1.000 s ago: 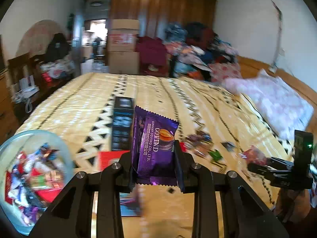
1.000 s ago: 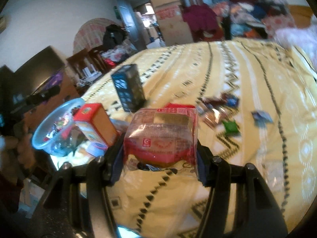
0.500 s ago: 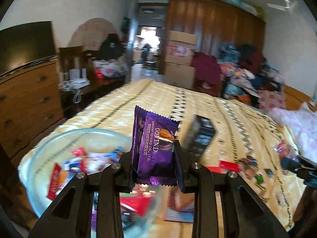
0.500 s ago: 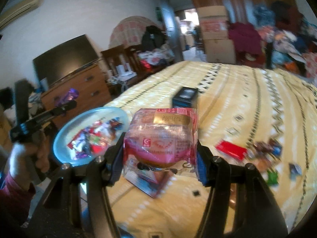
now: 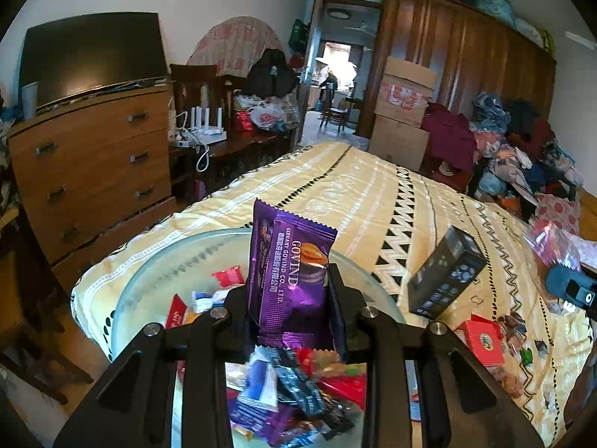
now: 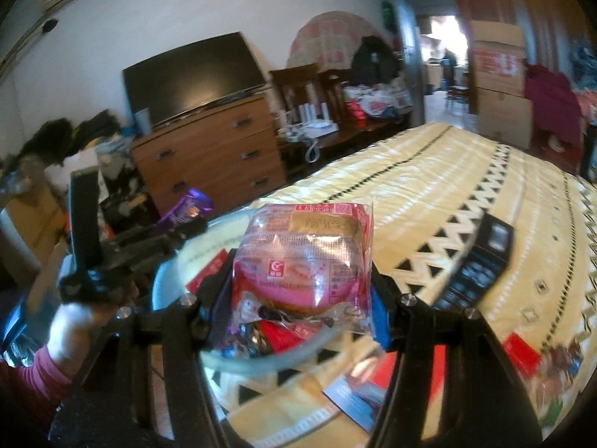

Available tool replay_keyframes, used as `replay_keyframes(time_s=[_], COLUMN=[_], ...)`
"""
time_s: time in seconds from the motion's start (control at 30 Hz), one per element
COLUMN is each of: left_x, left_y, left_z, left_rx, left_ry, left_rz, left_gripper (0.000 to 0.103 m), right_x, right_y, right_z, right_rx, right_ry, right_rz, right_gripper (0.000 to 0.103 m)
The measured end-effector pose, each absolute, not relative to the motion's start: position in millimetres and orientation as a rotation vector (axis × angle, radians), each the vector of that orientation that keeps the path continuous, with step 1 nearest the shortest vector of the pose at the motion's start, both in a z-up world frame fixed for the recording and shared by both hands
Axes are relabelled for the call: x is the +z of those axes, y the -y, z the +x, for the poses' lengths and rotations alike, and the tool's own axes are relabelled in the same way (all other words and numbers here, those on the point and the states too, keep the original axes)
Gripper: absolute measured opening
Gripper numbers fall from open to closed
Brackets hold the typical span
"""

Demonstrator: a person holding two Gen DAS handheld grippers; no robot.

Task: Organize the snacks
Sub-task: 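Carry both held packets over the glass bowl with both tools, then open both tools to drop the packets into the glass bowl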

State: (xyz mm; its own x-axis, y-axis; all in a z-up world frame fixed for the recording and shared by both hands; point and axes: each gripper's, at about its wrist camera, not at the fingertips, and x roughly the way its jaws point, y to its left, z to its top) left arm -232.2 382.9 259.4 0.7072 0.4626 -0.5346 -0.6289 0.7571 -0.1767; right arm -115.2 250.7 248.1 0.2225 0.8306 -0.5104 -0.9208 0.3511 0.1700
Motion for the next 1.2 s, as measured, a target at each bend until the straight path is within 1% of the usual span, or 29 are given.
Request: replay_keyframes(time_s=[0.17, 0.4, 0.8, 0.97, 1.2], left_x=[254.1, 246.6, 203.4, 191.6, 184.3], left_y=[-395.7, -413.7, -453.7, -460.6, -465.8], left_z=[-231.6, -227.1, -206.9, -201.2, -202.3], left_rx=[0.632, 0.649, 0.704, 0.71, 0.717], left_ry=[-0.499, -0.54, -0.717, -0.778, -0.811], left_rz=[-0.383, -0.402, -0.475, -0.483, -0.492], left_gripper=[0.032, 0.032, 0.032, 0.032, 0.032], right_x=[248.3, 236.8, 204.0, 191.3, 178.8], right_y=[-289.3, -336.0, -394.8, -411.9, -423.4], right_z=[-116.5, -111.1, -93.4, -93.4, -96.8], right_rx=[1.263, 1.306, 1.318, 1.311, 1.316], right_ry=[-0.604, -0.685, -0.864, -0.9, -0.929], right_rz=[-0.213, -0.251, -0.296, -0.34, -0.375], right_gripper=[0.06, 0.06, 0.06, 0.06, 0.06])
